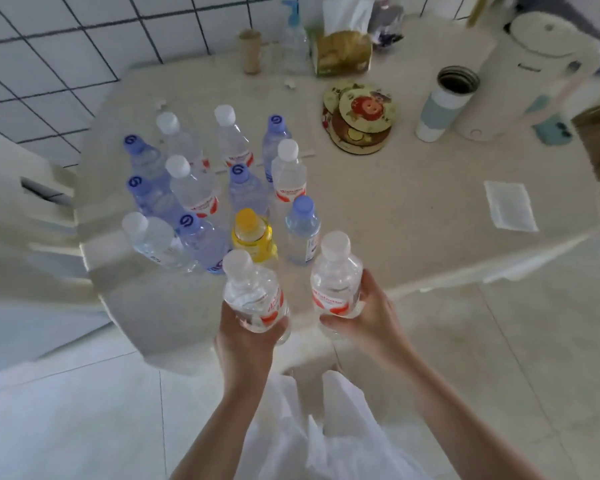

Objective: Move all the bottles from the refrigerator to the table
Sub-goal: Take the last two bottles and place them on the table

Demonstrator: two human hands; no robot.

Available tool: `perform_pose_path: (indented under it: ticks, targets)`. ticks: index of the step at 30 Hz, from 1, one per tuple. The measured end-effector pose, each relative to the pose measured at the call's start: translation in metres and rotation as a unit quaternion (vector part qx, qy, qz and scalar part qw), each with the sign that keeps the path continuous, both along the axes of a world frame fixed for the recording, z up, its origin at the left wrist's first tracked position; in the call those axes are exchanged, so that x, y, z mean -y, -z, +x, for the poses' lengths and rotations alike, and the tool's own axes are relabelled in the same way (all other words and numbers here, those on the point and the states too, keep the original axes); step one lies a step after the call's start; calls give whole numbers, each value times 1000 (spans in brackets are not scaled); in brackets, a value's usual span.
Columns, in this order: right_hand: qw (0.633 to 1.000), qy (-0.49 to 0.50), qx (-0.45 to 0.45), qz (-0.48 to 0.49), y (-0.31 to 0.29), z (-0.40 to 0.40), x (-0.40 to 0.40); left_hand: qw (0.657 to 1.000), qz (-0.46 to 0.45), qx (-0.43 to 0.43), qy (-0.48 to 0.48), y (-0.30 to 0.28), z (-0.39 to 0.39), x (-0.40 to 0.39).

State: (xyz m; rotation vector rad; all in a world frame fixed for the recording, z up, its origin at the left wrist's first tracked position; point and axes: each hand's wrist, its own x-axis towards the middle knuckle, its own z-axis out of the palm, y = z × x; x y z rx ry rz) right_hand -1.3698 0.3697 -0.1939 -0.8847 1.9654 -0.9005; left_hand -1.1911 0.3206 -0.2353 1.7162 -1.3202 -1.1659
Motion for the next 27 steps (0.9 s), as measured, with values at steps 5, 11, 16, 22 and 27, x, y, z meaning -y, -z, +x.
perform_pose_path:
  ticks: [5, 11, 16, 22, 27]
  targets:
    - [996, -72, 36, -25, 18, -26, 19, 996, -25, -9, -89, 15, -28, -2]
    - [994, -78, 44, -57, 51, -20, 46, 987, -46, -12, -155, 29, -50, 10]
    - [996, -48, 49, -53, 72, -10, 58, 988, -45, 9, -144, 47, -52, 23]
    - [996, -52, 26, -66, 77, 0, 61, 991, -58, 17, -122, 55, -50, 25]
    - [996, -54, 28, -63, 79, -1, 61, 995, -48, 21, -84, 57, -40, 26]
